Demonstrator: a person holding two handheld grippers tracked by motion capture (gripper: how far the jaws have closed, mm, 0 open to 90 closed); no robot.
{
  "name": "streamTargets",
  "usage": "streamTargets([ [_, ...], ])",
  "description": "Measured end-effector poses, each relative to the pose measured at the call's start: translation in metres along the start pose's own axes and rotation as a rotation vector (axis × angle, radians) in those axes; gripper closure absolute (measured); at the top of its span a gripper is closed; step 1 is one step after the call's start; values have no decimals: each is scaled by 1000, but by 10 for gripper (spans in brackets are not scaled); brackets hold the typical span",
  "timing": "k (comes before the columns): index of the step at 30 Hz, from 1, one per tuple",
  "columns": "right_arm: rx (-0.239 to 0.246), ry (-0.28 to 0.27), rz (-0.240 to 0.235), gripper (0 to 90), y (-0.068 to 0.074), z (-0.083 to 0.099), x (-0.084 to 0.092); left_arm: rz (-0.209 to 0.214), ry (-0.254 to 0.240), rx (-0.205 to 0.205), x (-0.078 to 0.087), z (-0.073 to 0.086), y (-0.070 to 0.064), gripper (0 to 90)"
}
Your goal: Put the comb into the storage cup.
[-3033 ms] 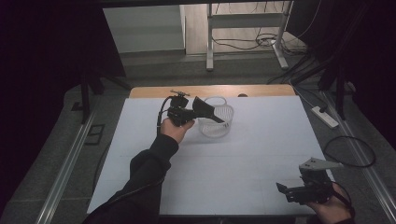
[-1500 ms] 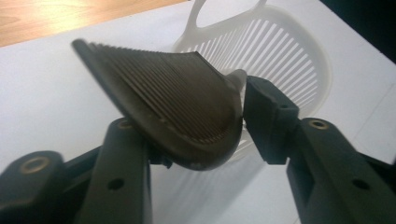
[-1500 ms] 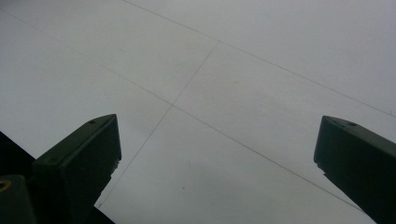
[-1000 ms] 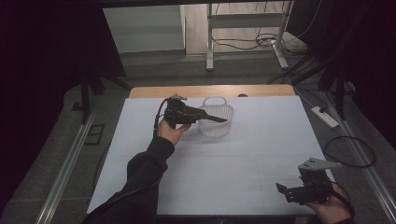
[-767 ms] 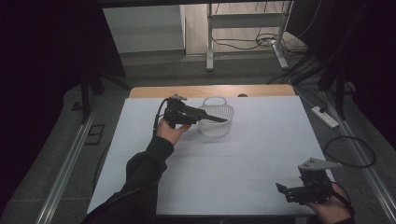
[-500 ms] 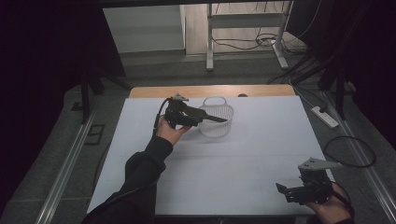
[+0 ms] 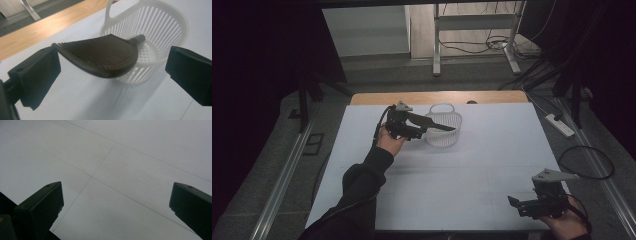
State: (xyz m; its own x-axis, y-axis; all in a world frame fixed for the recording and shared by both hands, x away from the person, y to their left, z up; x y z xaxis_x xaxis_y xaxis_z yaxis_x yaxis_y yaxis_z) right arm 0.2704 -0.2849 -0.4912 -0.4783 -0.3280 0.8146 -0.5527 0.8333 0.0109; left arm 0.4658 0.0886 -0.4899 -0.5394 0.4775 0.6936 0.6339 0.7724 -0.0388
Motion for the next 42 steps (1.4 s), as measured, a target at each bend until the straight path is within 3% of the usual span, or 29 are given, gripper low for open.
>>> streamTargets([
  [9,6,0,3,0,1,0,0,-11,-28,-14,8,5,1,0],
  [25,10,-2,2,0,1,0,0,41,-27,-60,17,15,-7,0],
  [42,12,-5,6,0,1,0,1,78,-22,-37,28,31,-6,1],
])
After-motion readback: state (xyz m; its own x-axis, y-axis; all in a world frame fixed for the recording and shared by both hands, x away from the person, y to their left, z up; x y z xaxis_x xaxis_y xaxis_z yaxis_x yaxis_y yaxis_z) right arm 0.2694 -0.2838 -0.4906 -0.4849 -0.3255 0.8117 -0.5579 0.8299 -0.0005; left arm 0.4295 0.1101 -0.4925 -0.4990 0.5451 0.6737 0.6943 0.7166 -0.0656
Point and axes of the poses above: each handheld gripper's, and its own axes: x roughly backward along the jaws, z roughly out of its underside, y roughly to its left, the point moved 6 cm from there along -x, roughly forward along the jaws, and after that the axes turned 6 degrees about y, right-handed, at the moved point
